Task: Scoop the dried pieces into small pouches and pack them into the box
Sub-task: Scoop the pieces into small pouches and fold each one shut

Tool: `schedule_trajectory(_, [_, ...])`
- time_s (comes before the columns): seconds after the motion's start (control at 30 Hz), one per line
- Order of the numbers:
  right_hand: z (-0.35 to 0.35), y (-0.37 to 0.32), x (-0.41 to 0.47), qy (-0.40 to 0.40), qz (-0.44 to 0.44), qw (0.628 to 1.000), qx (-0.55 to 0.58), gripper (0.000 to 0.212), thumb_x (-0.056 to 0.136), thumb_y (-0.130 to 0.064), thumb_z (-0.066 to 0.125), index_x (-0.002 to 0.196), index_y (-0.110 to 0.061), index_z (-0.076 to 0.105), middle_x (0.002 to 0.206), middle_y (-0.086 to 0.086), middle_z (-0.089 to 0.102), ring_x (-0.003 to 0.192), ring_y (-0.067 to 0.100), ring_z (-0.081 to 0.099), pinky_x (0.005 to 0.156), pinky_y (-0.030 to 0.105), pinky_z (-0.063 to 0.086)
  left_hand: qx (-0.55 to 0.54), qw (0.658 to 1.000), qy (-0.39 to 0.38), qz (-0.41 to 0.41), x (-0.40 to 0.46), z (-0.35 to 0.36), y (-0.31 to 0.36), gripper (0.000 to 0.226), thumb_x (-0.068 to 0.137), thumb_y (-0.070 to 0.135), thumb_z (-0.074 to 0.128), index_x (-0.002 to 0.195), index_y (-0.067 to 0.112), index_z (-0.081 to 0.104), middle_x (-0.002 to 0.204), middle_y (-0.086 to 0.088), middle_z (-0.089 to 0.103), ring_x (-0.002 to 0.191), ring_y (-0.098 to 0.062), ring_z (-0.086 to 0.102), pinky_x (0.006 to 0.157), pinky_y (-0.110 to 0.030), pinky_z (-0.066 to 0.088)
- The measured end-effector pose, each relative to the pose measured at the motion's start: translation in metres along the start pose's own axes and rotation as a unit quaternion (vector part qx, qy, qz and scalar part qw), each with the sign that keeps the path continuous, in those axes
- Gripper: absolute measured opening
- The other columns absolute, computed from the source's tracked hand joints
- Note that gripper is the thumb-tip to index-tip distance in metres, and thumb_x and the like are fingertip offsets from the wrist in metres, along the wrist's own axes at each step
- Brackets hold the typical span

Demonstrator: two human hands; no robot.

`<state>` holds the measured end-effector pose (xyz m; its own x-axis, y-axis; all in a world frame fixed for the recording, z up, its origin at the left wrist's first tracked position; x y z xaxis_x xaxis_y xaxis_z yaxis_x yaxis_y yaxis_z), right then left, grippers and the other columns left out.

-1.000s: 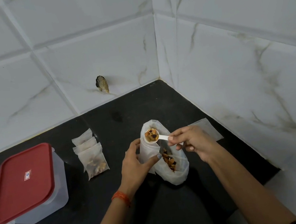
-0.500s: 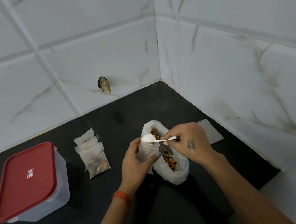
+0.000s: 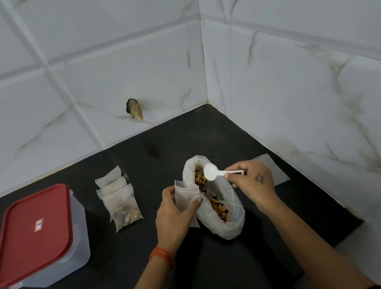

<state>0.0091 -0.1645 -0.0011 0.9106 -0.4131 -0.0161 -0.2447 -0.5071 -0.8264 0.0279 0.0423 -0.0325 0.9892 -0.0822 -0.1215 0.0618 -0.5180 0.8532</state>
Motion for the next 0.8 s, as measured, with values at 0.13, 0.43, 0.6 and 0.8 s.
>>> schedule_trajectory(0.13, [0.022, -0.008, -0.001, -0.051, -0.073, 0.988, -0.125, 0.025, 0.090, -0.017, 0.059, 0.113, -0.020, 0.069, 0.101, -0.001, 0.071, 0.088, 0.010, 0.062, 0.075, 0.016, 0.046, 0.055, 0.998, 0.008, -0.010, 0.001, 0.005, -0.006, 0.061, 0.075, 0.046, 0.072, 0.124, 0.027, 0.039, 0.121, 0.006, 0.056, 0.111, -0.015, 0.056, 0.095, -0.042, 0.048])
schedule_trajectory(0.43, [0.064, -0.017, 0.009, -0.133, -0.193, 0.901, -0.366, 0.028, 0.098, -0.020, 0.043, 0.117, -0.021, 0.063, 0.095, 0.002, 0.065, 0.081, 0.015, 0.055, 0.065, 0.022, 0.034, 0.098, 0.995, 0.011, -0.013, 0.003, 0.004, -0.011, 0.056, 0.078, 0.041, 0.070, 0.122, 0.028, 0.037, 0.106, 0.014, 0.051, 0.104, -0.012, 0.057, 0.099, -0.043, 0.043])
schedule_trajectory(0.6, [0.045, -0.026, 0.013, -0.126, -0.193, 0.909, -0.348, 0.025, 0.096, -0.028, 0.051, 0.116, -0.026, 0.066, 0.096, 0.001, 0.069, 0.081, 0.014, 0.060, 0.066, 0.020, 0.039, 0.099, 0.995, 0.003, -0.020, 0.005, 0.005, -0.013, 0.059, 0.077, 0.040, 0.071, 0.124, 0.027, 0.037, 0.107, 0.016, 0.047, 0.109, -0.014, 0.056, 0.100, -0.044, 0.043])
schedule_trajectory(0.8, [0.051, -0.025, 0.013, -0.105, -0.193, 0.912, -0.346, 0.025, 0.096, -0.024, 0.049, 0.114, -0.028, 0.067, 0.090, 0.001, 0.069, 0.074, 0.013, 0.055, 0.059, 0.020, 0.035, 0.101, 0.995, 0.005, -0.020, 0.006, 0.005, -0.013, 0.062, 0.077, 0.040, 0.071, 0.126, 0.025, 0.037, 0.113, 0.010, 0.053, 0.108, -0.014, 0.056, 0.100, -0.043, 0.043])
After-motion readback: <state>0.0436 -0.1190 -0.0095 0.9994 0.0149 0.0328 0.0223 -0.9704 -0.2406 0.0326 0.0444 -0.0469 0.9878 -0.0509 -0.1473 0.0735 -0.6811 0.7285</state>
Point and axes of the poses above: each hand's wrist, its own x-axis towards the middle knuckle, its own z-axis out of the palm, y = z × x, the point moved 6 cm from there along x, towards the middle knuckle
